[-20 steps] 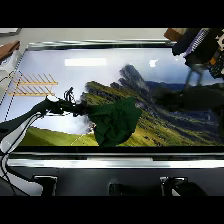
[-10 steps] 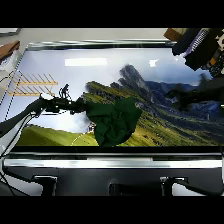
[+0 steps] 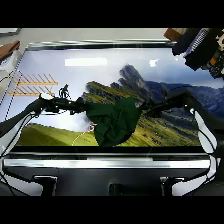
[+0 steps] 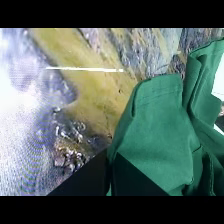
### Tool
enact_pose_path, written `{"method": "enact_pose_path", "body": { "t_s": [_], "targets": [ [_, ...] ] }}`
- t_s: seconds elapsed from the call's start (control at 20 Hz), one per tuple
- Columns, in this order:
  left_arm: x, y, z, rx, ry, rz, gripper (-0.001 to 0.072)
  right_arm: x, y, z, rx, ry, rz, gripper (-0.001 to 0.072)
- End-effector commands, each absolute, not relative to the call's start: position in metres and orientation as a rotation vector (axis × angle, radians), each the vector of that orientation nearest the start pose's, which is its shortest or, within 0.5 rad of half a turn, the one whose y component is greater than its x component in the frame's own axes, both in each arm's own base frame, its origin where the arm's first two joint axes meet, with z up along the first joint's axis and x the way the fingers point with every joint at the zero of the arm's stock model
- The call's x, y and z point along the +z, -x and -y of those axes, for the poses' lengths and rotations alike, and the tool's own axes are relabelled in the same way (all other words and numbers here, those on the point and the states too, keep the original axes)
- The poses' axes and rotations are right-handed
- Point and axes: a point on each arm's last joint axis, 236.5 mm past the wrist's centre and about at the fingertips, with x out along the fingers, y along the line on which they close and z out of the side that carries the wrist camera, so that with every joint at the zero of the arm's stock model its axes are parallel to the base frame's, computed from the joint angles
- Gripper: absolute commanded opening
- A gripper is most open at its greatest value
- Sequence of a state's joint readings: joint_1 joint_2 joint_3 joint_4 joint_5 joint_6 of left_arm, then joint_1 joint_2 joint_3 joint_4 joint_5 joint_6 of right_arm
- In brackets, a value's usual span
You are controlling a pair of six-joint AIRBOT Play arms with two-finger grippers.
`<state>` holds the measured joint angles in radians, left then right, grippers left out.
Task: Fold the clothes and pants, and hang the long-sleeved shirts on hangers.
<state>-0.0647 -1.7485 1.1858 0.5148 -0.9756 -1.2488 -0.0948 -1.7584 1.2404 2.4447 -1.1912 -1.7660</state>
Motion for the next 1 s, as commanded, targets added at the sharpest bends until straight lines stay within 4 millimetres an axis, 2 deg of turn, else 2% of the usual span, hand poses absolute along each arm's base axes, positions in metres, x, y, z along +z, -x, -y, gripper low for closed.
{"method": "enact_pose_path", "body": {
  "t_s": [0.0, 0.05, 0.15, 0.2, 0.25, 0.35, 0.4, 0.45, 0.5, 0.55, 0.6, 0.7, 0.75, 0.85, 0.9, 0.95],
  "targets": [
    [-0.078, -0.439, 0.199, -0.494, 0.825, -1.317, 0.002, -0.092, -0.42, -0.139, 0.429, -0.822, -1.479, 0.0528],
    [-0.078, -0.439, 0.199, -0.494, 0.825, -1.317, 0.0019, -0.094, -0.418, -0.143, 0.435, -0.817, -1.487, 0.0478],
    [-0.078, -0.439, 0.199, -0.493, 0.826, -1.317, 0.002, -0.098, -0.419, -0.145, 0.437, -0.788, -1.48, 0.0294],
    [-0.078, -0.439, 0.199, -0.493, 0.826, -1.317, 0.002, -0.098, -0.422, -0.147, 0.434, -0.783, -1.468, 0.0175],
    [-0.078, -0.439, 0.199, -0.493, 0.826, -1.317, 0.002, -0.098, -0.424, -0.148, 0.433, -0.782, -1.458, 0.0022],
    [-0.076, -0.441, 0.196, -0.492, 0.827, -1.309, 0.0019, -0.083, -0.428, -0.153, 0.456, -0.792, -1.427, 0.0027],
    [-0.068, -0.447, 0.193, -0.495, 0.826, -1.287, 0.0019, -0.065, -0.432, -0.151, 0.469, -0.78, -1.386, 0.0027],
    [-0.052, -0.458, 0.186, -0.5, 0.821, -1.241, 0.0018, -0.041, -0.44, -0.147, 0.482, -0.758, -1.323, 0.0027],
    [-0.029, -0.473, 0.177, -0.505, 0.81, -1.177, 0.0018, -0.005, -0.45, -0.14, 0.497, -0.729, -1.231, 0.0026],
    [0.005, -0.491, 0.164, -0.513, 0.787, -1.087, 0.0017, 0.038, -0.46, -0.132, 0.516, -0.689, -1.123, 0.0026],
    [0.048, -0.506, 0.152, -0.528, 0.763, -0.987, 0.0017, 0.096, -0.467, -0.123, 0.536, -0.628, -0.979, 0.0026],
    [0.157, -0.524, 0.128, -0.56, 0.683, -0.746, 0.0017, 0.222, -0.461, -0.118, 0.555, -0.504, -0.67, 0.0026],
    [0.218, -0.522, 0.117, -0.571, 0.615, -0.618, 0.0017, 0.283, -0.445, -0.118, 0.569, -0.457, -0.53, 0.0027],
    [0.33, -0.497, 0.098, -0.552, 0.48, -0.395, 0.0017, 0.397, -0.388, -0.118, 0.579, -0.405, -0.276, 0.0027],
    [0.38, -0.475, 0.089, -0.518, 0.414, -0.296, 0.0018, 0.438, -0.357, -0.118, 0.577, -0.394, -0.185, 0.0027],
    [0.419, -0.451, 0.079, -0.47, 0.361, -0.218, 0.0017, 0.473, -0.322, -0.118, 0.576, -0.392, -0.104, 0.0027]
  ]
}}
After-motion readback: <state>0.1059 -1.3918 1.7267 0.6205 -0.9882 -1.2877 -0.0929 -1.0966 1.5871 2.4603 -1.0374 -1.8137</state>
